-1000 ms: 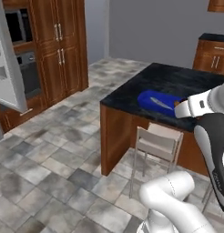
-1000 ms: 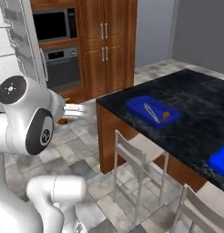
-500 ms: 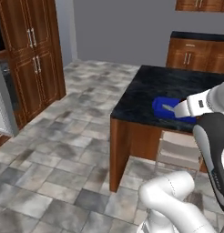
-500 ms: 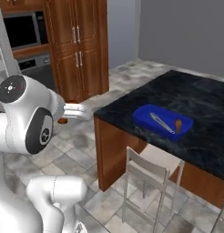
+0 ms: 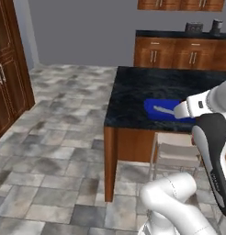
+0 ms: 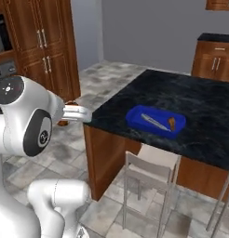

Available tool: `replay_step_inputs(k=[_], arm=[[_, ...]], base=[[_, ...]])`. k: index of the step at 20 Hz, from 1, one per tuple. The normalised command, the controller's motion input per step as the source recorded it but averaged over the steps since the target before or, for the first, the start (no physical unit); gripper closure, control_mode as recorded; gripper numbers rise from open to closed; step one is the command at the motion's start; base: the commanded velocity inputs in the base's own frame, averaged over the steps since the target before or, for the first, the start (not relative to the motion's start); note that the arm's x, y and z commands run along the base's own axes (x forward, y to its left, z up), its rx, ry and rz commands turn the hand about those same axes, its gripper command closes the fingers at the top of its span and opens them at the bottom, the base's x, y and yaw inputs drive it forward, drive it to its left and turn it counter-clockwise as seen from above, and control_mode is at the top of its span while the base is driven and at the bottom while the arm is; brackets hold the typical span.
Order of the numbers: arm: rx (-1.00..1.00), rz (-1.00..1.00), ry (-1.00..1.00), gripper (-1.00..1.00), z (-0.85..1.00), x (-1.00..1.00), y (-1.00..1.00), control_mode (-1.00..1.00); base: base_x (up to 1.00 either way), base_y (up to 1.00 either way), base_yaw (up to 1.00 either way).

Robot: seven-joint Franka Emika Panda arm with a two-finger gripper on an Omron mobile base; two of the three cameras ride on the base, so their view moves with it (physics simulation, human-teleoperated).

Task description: Gather the bell pepper and corn from the fridge and place them on a tray on the dining counter. Then gather the chicken drumsticks from the fridge and place them on the other tray.

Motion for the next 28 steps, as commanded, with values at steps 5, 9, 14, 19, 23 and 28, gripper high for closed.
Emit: replay_step_inputs(k=[5, 9, 14, 19, 23, 28], arm=[[0.0, 0.0, 0.0, 1.0, 0.0, 0.0, 0.0, 1.0], [0.0, 0.0, 0.0, 1.0, 0.0, 0.0, 0.0, 1.0], [0.0, 0.0, 0.0, 1.0, 0.0, 0.0, 0.0, 1.0], [0.0, 0.0, 0.0, 1.0, 0.0, 0.0, 0.0, 1.0], [0.0, 0.0, 0.0, 1.0, 0.0, 0.0, 0.0, 1.0], [0.0, 0.0, 0.0, 1.0, 0.0, 0.0, 0.0, 1.0]], base=[[0.51, 0.02, -0.52], [0.75, 0.27, -0.53], [0.59, 0.62, -0.52], [0.44, 0.89, -0.52], [0.51, 0.84, -0.52], [0.58, 0.23, -0.43]])
